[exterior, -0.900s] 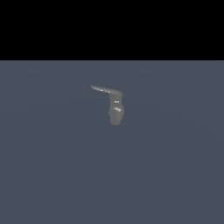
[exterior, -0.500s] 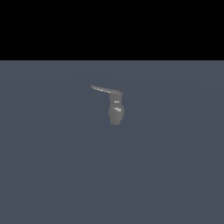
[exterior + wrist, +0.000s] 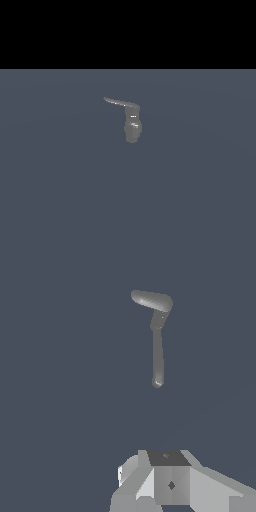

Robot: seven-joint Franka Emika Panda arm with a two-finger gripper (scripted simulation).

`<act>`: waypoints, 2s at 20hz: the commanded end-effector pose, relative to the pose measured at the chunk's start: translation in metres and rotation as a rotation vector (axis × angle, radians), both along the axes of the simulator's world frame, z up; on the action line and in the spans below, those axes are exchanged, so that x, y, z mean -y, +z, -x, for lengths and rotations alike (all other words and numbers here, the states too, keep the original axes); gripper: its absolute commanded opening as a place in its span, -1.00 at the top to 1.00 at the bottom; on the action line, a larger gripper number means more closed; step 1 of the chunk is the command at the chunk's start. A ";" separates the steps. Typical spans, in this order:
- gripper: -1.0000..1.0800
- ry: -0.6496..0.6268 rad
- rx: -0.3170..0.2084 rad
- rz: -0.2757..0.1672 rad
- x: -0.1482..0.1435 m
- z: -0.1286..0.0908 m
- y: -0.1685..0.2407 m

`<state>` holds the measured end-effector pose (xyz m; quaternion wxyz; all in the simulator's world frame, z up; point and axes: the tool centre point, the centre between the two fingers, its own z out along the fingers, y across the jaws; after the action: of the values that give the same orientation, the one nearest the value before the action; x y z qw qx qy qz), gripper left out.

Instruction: Turn on the faucet by rotating a designated handle.

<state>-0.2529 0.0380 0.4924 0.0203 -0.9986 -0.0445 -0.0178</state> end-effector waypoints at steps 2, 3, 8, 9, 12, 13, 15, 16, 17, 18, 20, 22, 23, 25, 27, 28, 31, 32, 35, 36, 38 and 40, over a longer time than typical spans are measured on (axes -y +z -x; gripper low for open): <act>1.00 -0.021 -0.006 -0.015 -0.001 -0.007 -0.001; 1.00 -0.031 -0.008 -0.022 -0.002 -0.010 -0.001; 1.00 -0.096 -0.026 -0.062 -0.005 -0.031 -0.004; 1.00 -0.113 -0.031 -0.071 -0.006 -0.036 -0.005; 1.00 -0.173 -0.049 -0.102 -0.008 -0.054 -0.010; 1.00 -0.196 -0.056 -0.112 -0.009 -0.061 -0.012; 1.00 -0.248 -0.073 -0.133 -0.011 -0.076 -0.017; 1.00 -0.275 -0.081 -0.143 -0.012 -0.083 -0.020; 1.00 -0.303 -0.090 -0.153 -0.013 -0.091 -0.023; 1.00 -0.332 -0.099 -0.161 -0.014 -0.099 -0.026; 1.00 -0.389 -0.116 -0.177 -0.015 -0.115 -0.033; 1.00 -0.448 -0.134 -0.189 -0.017 -0.130 -0.041; 1.00 -0.478 -0.143 -0.194 -0.018 -0.138 -0.045; 1.00 -0.538 -0.160 -0.202 -0.019 -0.153 -0.055; 1.00 -0.599 -0.176 -0.207 -0.020 -0.168 -0.065; 1.00 -0.630 -0.183 -0.209 -0.021 -0.176 -0.070; 1.00 -0.724 -0.204 -0.210 -0.022 -0.198 -0.087; 1.00 -0.755 -0.211 -0.209 -0.023 -0.205 -0.093; 1.00 -0.850 -0.227 -0.202 -0.024 -0.226 -0.112; 1.00 -0.881 -0.231 -0.199 -0.024 -0.233 -0.119; 1.00 -0.945 -0.238 -0.191 -0.025 -0.246 -0.132; 1.00 -1.008 -0.243 -0.181 -0.025 -0.259 -0.146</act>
<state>-0.0041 0.0626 0.3570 0.1044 -0.8957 0.4236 0.0855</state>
